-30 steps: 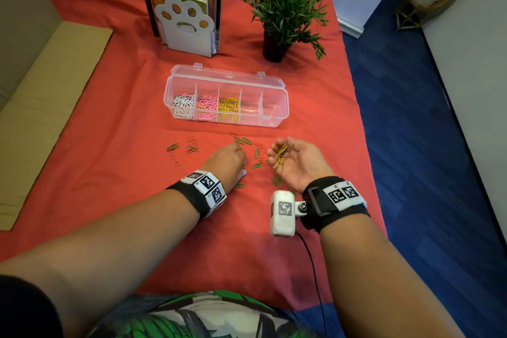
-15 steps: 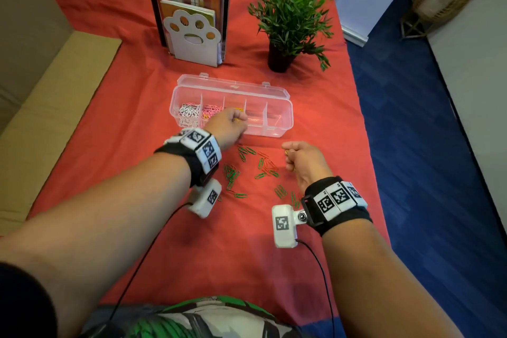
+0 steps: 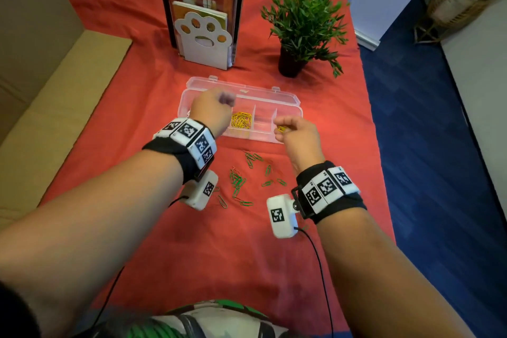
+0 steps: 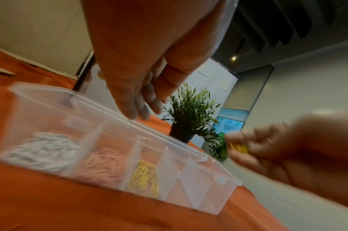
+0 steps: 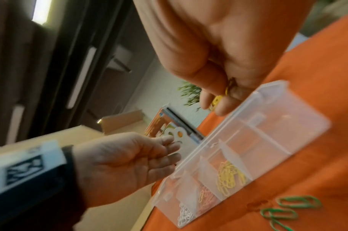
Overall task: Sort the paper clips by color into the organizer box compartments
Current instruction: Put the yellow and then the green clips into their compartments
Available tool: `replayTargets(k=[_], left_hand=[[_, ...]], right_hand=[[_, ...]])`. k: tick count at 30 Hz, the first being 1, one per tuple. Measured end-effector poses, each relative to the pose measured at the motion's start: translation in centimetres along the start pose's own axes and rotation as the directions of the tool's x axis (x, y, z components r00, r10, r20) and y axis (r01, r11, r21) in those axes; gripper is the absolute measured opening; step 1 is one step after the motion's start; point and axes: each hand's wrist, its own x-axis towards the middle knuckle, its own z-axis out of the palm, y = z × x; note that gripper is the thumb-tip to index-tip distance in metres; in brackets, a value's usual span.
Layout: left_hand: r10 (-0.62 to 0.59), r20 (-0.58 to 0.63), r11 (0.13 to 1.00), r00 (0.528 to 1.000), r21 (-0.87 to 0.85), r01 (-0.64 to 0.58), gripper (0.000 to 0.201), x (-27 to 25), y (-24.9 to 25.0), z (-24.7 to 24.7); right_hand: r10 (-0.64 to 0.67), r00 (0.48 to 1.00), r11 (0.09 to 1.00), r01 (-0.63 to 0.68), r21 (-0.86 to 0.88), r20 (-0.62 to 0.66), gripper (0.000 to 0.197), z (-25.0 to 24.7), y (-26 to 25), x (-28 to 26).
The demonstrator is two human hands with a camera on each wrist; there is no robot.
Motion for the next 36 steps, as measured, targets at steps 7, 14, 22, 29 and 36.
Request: replayTargets(k=[7,14,22,29,36], left_hand=[[-0.056,-0.117,0.997,0.992,0.047,0.062,0.026,-2.7,-7.7,-4.9],[0.003,-0.077,0.959,0.997,0.282,0.019,0.024,-4.8,-11.4,-6.1],[0.228,0.067,0.91,0.971,0.339,-0.237,0.047,-1.8,-8.7,-7.1],[0.202,0.164,0.87,0.965,0.422,-0.254,0.038,-0.3,-9.0,-7.1],[0.201,0.136,0.883,0.97,0.404,-0.239,0.038,-0.4,-9.1,-6.9]], right_hand=[[-0.219,0.966,0.905,0.254,-0.34,0.137,0.047,5.4,-2.5,1.6],[-0.3,0.939,0.788,0.342,-0.512,0.166,0.034,6.7,-1.9,1.2],[-0.023,0.883,0.327,0.45,-0.831,0.469,0.04,10.5,-3.4,1.0],[0.004,0.867,0.109,0.496,-0.862,0.499,0.035,12.0,-3.0,1.6],[-0.006,0.884,0.108,0.465,-0.879,0.467,0.024,12.1,-3.0,1.7]])
